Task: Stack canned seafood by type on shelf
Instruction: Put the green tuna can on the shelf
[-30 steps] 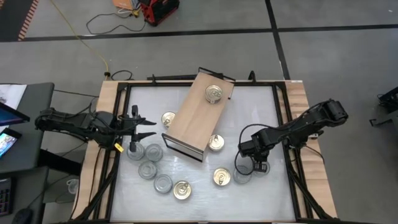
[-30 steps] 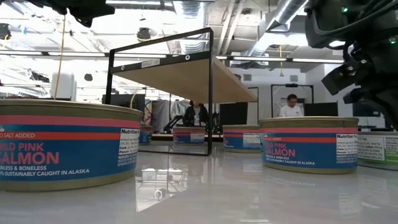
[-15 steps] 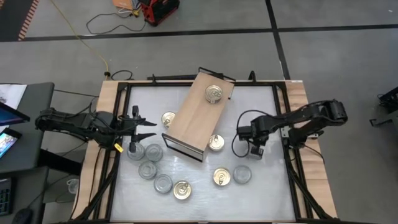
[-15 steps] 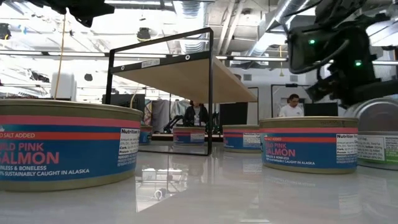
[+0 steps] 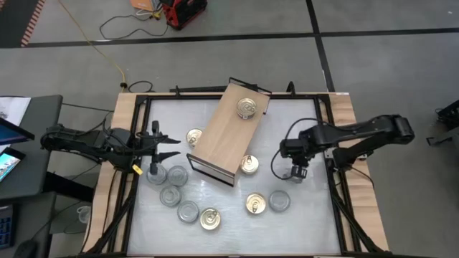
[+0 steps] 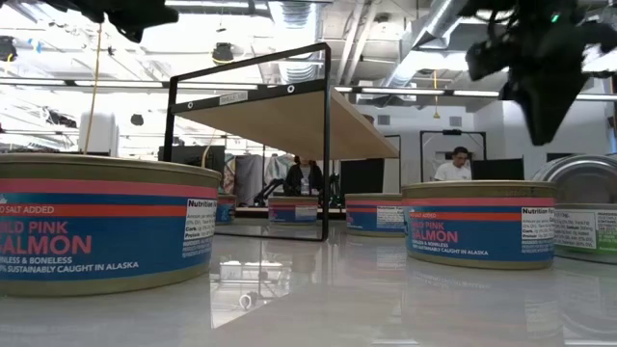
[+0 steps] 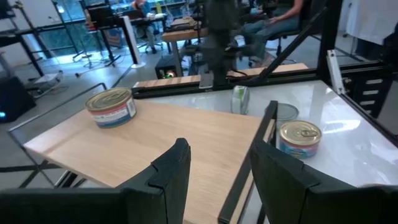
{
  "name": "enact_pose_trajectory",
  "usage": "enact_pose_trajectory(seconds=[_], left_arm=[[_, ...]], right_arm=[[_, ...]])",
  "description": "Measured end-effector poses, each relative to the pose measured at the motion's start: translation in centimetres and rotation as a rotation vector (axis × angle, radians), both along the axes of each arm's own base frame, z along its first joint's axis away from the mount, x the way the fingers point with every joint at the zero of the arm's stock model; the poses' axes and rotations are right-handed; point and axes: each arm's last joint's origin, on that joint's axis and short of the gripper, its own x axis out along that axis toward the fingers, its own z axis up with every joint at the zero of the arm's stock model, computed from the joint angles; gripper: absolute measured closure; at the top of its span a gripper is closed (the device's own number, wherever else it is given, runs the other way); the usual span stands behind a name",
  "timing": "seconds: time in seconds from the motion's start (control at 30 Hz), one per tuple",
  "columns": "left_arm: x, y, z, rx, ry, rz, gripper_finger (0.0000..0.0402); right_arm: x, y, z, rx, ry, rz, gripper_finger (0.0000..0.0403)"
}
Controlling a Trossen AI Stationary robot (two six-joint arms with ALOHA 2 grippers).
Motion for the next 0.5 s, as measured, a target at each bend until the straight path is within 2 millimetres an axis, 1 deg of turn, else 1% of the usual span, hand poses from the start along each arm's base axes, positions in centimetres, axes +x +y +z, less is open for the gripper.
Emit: enact_pose_trajectory(seconds=[0.13,0.2,0.27,0.37,0.5], left_arm=[[0.0,0.1,0.1,-0.001,-0.014,0.033,0.0241],[0.0,0.1,0.2,0.000,-0.023,0.051,0.0241],[0.0,0.2,0.3,0.008,-0.030,0.055,0.0241],[0.0,0.2,0.5,0.015,-0.046,0.058,0.0241],[0.0,0.2,0.5,0.018,-0.048,0.058,0.0241]], right_arm=[[-0.4,1.5,0.2,0.059,-0.007,-0.019,0.0179],[-0.4,2.2,0.1,0.063,0.000,-0.026,0.0133],[-0.1,3.0,-0.4,0.059,0.023,-0.030,0.0096],[0.3,4.3,-1.3,0.031,0.063,-0.034,0.0067],[0.5,6.0,-2.5,-0.076,0.094,0.018,0.0065]])
